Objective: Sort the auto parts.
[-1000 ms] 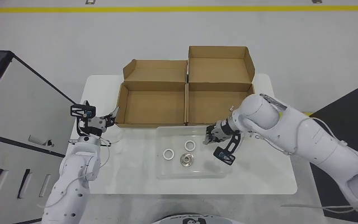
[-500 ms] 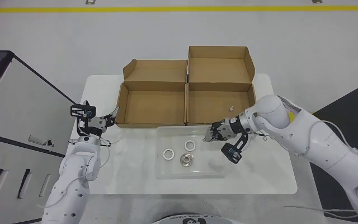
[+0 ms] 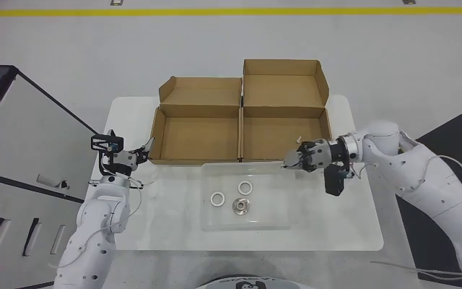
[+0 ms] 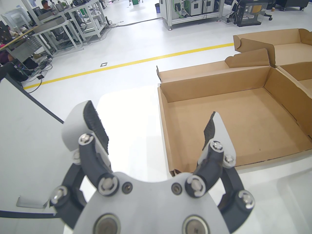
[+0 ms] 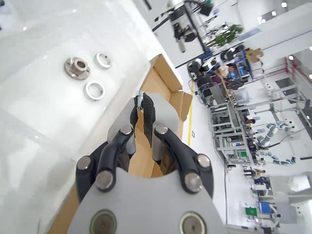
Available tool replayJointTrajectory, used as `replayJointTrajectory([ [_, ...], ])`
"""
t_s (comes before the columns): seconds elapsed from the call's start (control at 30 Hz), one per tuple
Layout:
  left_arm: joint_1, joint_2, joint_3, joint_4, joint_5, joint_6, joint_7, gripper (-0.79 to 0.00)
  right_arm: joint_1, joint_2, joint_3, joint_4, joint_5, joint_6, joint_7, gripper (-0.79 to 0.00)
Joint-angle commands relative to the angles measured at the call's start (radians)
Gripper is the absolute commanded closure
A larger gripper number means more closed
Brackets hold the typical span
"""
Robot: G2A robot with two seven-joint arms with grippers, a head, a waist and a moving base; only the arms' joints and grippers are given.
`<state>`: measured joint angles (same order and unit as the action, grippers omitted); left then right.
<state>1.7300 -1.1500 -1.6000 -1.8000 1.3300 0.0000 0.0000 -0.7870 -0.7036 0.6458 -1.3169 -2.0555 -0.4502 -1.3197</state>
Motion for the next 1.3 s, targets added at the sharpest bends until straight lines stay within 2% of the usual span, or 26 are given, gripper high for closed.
replayJointTrajectory([
  [0.0,0.0,0.0,0.0,0.0,0.0,0.0,0.0,-0.785,-0.01,0.004,0.007,0.024,0.04,0.024,-0.074,0.0],
  [0.3,0.0,0.0,0.0,0.0,0.0,0.0,0.0,-0.785,0.022,0.017,-0.088,0.053,0.242,0.166,-0.216,0.0],
  [0.77,0.0,0.0,0.0,0.0,0.0,0.0,0.0,-0.785,0.154,0.035,-0.235,-0.1,0.567,0.166,-0.216,0.0],
  [1.27,0.0,0.0,0.0,0.0,0.0,0.0,0.0,-0.785,0.168,0.037,-0.25,-0.111,0.587,0.166,-0.216,0.0],
])
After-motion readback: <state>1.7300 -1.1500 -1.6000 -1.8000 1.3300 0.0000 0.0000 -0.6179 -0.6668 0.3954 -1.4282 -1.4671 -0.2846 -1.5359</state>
